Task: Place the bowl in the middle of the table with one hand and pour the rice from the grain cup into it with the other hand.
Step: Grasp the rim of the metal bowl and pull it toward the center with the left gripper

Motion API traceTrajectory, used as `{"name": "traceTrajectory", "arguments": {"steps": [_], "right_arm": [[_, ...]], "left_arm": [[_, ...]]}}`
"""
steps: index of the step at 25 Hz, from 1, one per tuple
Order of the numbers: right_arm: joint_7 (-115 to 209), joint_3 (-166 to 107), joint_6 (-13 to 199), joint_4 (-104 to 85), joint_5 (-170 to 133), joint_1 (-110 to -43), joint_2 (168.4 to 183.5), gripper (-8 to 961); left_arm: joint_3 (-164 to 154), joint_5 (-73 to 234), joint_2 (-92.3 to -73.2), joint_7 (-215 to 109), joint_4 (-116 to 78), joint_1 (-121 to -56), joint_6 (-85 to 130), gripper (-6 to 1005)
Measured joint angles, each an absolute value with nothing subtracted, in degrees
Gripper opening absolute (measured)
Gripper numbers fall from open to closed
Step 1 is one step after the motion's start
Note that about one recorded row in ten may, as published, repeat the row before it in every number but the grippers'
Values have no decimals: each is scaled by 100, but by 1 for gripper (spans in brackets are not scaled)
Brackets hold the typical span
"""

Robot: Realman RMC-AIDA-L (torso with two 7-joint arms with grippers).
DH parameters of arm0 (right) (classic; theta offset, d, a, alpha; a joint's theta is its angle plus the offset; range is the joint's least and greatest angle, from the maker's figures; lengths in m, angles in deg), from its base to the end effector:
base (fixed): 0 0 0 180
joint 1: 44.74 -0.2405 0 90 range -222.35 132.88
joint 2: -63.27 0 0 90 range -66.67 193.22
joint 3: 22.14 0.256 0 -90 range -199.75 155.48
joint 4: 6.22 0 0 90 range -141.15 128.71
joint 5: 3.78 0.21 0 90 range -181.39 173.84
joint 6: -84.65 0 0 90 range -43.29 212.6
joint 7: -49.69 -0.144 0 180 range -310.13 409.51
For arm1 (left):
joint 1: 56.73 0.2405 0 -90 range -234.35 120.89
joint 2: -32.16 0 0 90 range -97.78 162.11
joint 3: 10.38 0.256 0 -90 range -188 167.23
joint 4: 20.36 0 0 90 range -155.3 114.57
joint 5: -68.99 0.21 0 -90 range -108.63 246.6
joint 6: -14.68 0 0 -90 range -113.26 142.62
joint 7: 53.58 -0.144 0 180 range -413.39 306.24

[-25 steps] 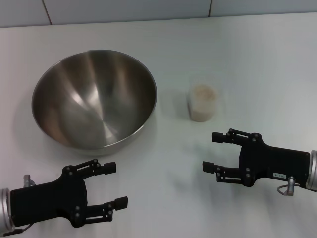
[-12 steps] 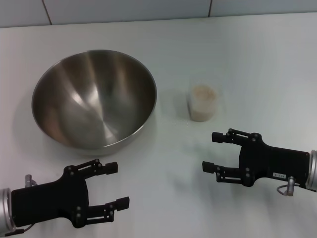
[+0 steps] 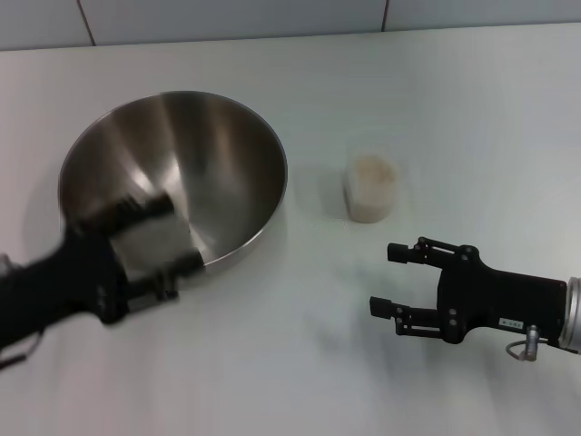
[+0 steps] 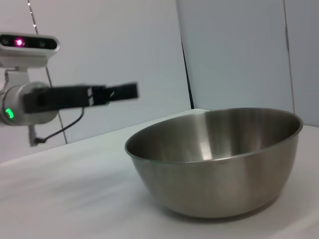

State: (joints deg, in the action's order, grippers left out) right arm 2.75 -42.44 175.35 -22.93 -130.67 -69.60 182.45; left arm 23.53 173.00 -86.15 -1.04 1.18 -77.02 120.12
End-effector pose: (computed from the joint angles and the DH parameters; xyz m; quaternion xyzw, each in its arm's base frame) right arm 0.3112 0.2545 -0.0473 -0.9325 0.1662 0.2784 0.1592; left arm -0.2868 0.2441 -0.0054 -0.8870 -0.1394 -0.4130 0.1522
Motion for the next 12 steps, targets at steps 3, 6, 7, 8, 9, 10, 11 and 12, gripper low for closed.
{"name": "traceTrajectory", "arguments": {"steps": [3, 6, 7, 8, 9, 10, 11, 12], "right_arm": [[337, -4239, 17533, -2247, -13064, -6971, 18245, 797], [386, -4234, 17526, -2235, -13057, -6983, 18245, 797], [386, -4234, 17526, -2235, -13057, -6983, 18245, 797], [388, -4234, 17524, -2235, -13054, -6988, 18245, 798], [389, -4235, 17523, -2234, -13053, -6989, 18245, 798], [390, -4235, 17523, -2233, -13052, -6992, 18245, 798], [391, -4235, 17521, -2231, -13051, -6999, 18245, 798], [391, -4235, 17521, -2231, -13051, -6999, 18245, 798]], "left_arm": [[2028, 16955, -8620, -194, 88, -7751, 11730, 827], [1758, 16509, -8638, -383, -38, -7927, 11158, 827], [1758, 16509, -8638, -383, -38, -7927, 11158, 827], [1749, 16415, -8639, -451, -69, -7982, 11020, 827], [1746, 16330, -8641, -506, -95, -8031, 10885, 827], [1744, 16252, -8645, -541, -99, -8071, 10765, 827], [1740, 16004, -8660, -637, -111, -8181, 10350, 827], [1740, 16004, -8660, -637, -111, -8181, 10350, 827]]}}
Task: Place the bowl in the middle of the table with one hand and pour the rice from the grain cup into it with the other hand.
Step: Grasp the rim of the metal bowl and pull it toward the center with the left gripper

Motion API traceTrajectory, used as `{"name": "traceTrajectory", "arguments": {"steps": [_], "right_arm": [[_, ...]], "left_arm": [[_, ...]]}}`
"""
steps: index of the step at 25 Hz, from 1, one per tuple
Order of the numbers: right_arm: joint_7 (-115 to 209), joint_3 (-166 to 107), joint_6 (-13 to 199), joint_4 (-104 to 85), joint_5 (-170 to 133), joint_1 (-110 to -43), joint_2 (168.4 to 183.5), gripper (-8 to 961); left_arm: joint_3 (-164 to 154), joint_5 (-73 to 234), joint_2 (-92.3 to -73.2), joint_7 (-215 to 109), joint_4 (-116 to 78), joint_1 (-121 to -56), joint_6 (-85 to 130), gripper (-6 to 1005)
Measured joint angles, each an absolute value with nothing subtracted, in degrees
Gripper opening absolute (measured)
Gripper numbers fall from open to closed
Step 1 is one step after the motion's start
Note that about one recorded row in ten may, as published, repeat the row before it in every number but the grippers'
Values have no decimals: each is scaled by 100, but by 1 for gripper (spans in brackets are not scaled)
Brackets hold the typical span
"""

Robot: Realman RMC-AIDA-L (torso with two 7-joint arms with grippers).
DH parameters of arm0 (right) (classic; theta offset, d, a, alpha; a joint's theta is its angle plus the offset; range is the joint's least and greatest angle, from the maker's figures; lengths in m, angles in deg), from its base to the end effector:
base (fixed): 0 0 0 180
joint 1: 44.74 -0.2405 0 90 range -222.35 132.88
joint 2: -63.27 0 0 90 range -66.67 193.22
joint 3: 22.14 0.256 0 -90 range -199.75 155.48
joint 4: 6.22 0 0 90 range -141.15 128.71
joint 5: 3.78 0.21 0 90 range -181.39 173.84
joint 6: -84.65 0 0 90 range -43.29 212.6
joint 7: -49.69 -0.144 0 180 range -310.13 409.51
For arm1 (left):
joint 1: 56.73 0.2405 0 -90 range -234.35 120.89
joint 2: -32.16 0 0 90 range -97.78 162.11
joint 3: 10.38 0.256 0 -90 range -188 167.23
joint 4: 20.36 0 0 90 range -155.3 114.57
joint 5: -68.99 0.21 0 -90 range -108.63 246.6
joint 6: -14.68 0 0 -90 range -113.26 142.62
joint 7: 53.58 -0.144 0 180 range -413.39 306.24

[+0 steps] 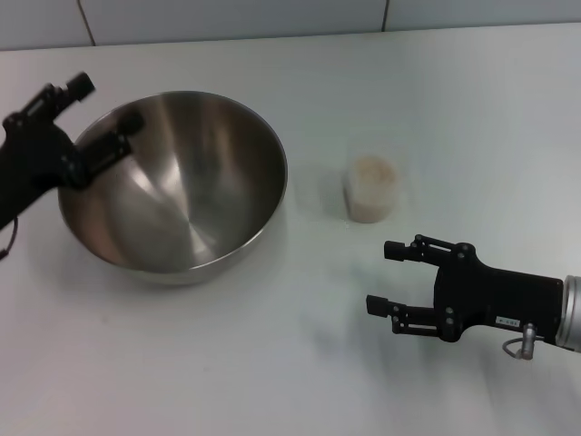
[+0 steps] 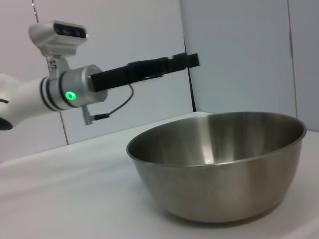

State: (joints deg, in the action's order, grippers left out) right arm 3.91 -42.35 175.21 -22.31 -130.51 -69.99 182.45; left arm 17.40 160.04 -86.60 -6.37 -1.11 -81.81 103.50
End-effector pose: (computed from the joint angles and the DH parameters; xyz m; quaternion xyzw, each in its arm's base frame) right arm 0.3088 0.2559 -0.0489 -0.9331 0.1573 0.2806 0.1605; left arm -0.2931 0.3126 0.0139 -0.8310 -0.1544 -0.4021 0.3519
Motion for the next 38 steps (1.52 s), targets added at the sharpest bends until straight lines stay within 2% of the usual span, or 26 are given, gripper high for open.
{"name": "traceTrajectory", "arguments": {"steps": [6, 17, 28, 38], "right_arm": [[394, -4235, 17520, -2229, -13051, -7004, 18245, 798], [399, -4236, 17518, -2229, -13051, -7015, 18245, 798], [400, -4235, 17518, -2219, -13051, -7037, 18245, 798], [399, -4235, 17518, -2204, -13051, -7055, 18245, 797]], "left_arm": [[1730, 15679, -8641, -622, -125, -8438, 9218, 828], [1773, 15697, -8632, -391, -5, -8506, 8895, 828], [2784, 17153, -8596, 2364, 1970, -8421, 8273, 828], [3102, 19414, -8595, 4356, 3175, -8756, 8391, 828]]}}
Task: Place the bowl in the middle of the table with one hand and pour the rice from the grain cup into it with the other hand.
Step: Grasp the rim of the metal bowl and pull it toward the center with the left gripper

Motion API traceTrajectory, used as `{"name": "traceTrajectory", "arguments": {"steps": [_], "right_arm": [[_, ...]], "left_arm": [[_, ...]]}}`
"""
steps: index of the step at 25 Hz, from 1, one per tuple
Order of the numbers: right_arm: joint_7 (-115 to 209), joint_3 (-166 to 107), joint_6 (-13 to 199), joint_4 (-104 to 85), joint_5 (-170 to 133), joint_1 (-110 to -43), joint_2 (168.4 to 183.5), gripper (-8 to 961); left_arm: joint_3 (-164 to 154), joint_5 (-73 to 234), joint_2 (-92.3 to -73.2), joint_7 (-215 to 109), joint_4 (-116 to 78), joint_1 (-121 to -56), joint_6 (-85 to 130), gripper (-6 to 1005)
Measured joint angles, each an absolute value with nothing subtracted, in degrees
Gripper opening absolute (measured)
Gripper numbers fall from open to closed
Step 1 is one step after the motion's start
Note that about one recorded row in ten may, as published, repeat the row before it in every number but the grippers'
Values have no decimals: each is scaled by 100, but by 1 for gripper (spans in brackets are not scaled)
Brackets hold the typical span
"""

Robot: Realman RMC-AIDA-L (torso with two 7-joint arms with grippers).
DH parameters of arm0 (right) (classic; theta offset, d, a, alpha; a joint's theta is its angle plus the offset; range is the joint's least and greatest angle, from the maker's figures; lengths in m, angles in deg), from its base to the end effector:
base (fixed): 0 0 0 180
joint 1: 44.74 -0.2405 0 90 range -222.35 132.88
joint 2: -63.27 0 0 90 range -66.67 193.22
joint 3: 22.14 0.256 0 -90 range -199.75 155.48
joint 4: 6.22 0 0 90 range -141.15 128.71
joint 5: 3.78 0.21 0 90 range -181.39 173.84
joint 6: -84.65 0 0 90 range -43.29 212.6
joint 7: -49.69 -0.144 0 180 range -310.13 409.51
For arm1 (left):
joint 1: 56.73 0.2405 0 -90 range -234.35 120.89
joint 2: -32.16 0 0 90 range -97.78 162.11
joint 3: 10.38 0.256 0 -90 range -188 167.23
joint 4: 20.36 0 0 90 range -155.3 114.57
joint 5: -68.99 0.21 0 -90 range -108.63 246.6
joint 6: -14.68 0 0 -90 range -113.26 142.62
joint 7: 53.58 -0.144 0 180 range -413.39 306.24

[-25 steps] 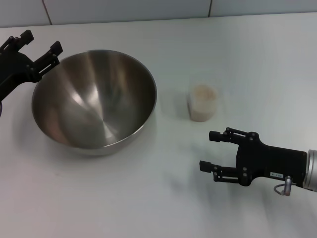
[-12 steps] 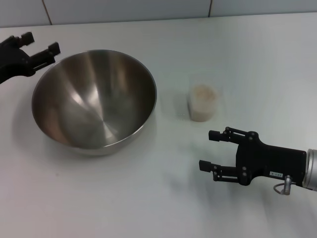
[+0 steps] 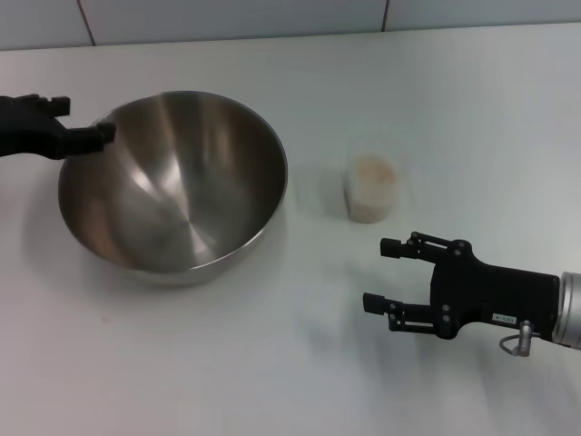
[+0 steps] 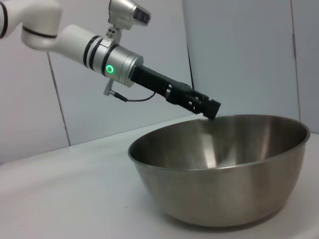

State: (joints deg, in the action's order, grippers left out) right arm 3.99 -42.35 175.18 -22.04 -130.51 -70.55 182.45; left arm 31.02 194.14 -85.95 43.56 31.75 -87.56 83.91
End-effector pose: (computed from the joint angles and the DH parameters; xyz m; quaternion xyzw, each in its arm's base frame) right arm 0.3060 0.2583 -0.0497 -0.9336 0.1535 0.2825 0.1582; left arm -0.2843 0.3878 0.0561 -0.9002 -0.2844 -0.1044 0.3130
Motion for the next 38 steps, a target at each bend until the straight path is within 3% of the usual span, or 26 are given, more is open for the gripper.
{"name": "traceTrajectory", "arguments": {"steps": [16, 38], "right_arm": [[399, -4235, 17474, -2203, -13052, -7083, 18236, 797], [399, -4235, 17456, -2186, -13052, -7084, 18238, 798]], "left_arm": [[3579, 21760, -8622, 6116, 3836, -9533, 9040, 828], [3730, 21993, -8597, 6177, 3746, -9637, 8975, 828]]}}
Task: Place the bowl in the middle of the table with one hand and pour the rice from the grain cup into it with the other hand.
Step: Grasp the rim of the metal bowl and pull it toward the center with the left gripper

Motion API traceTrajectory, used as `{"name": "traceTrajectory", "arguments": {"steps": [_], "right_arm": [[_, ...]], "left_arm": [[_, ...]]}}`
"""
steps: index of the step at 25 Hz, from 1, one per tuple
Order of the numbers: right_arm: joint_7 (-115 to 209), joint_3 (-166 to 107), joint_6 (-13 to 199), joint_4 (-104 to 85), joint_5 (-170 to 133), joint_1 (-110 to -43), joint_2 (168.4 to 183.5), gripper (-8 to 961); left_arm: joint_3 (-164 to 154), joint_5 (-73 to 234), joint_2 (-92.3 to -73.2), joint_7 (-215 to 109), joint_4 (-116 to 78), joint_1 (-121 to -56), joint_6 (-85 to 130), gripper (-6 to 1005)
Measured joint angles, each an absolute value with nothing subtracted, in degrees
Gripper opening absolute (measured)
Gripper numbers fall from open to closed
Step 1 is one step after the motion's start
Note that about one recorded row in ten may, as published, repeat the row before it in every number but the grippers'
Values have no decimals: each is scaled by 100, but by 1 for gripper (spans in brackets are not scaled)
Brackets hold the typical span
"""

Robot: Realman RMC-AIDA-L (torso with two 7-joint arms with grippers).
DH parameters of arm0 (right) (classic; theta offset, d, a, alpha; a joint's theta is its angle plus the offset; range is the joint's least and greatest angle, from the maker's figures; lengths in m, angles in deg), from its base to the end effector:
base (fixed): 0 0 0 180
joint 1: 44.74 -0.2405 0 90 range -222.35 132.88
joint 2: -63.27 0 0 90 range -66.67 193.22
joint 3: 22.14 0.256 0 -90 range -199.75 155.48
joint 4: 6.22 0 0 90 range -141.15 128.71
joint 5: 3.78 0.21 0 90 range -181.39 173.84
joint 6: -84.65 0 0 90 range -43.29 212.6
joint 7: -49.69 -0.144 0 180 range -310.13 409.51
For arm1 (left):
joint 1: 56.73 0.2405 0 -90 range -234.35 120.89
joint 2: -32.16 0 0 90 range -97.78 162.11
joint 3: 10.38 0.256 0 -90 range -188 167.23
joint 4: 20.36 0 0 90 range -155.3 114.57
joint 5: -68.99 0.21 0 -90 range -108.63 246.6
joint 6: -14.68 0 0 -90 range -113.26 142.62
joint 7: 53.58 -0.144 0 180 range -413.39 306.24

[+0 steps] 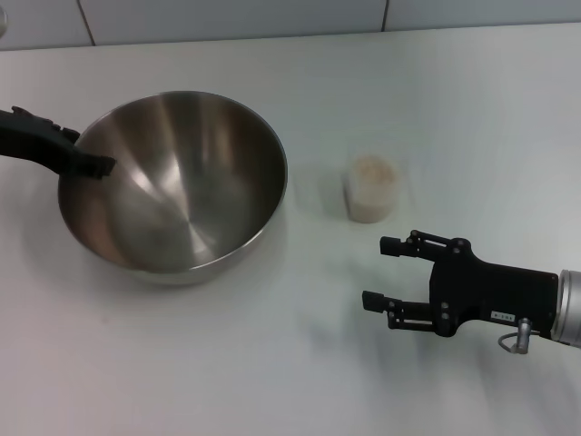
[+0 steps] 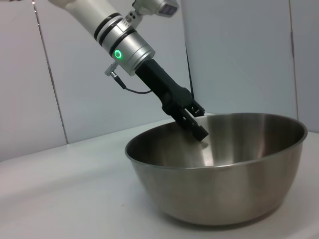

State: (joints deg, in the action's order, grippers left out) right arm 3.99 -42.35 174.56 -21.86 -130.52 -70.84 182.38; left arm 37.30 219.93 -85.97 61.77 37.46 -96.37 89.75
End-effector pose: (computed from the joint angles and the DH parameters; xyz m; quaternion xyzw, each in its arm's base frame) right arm 0.3061 0.2604 -0.0502 -0.9343 0.1535 0.2792 0.1599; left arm -0.2531 0.4074 0.0509 -0.9151 -0.2919 0.0811 0.2660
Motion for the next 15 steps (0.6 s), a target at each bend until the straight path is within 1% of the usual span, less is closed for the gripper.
{"name": "traceTrajectory", "arguments": {"steps": [1, 3, 14, 15], "right_arm": [[399, -4235, 17456, -2186, -13052, -7084, 18240, 798], [399, -4235, 17456, -2186, -13052, -7084, 18244, 798], [399, -4235, 17457, -2186, -13052, -7078, 18245, 797], [399, -4235, 17457, -2186, -13052, -7078, 18245, 797]], "left_arm": [[3730, 22017, -8597, 6179, 3734, -9644, 8962, 828], [3735, 22057, -8598, 6183, 3716, -9647, 8925, 605], [3734, 22072, -8598, 6183, 3576, -9756, 8958, 374], [3734, 22072, -8598, 6183, 3564, -9768, 8960, 335]]}}
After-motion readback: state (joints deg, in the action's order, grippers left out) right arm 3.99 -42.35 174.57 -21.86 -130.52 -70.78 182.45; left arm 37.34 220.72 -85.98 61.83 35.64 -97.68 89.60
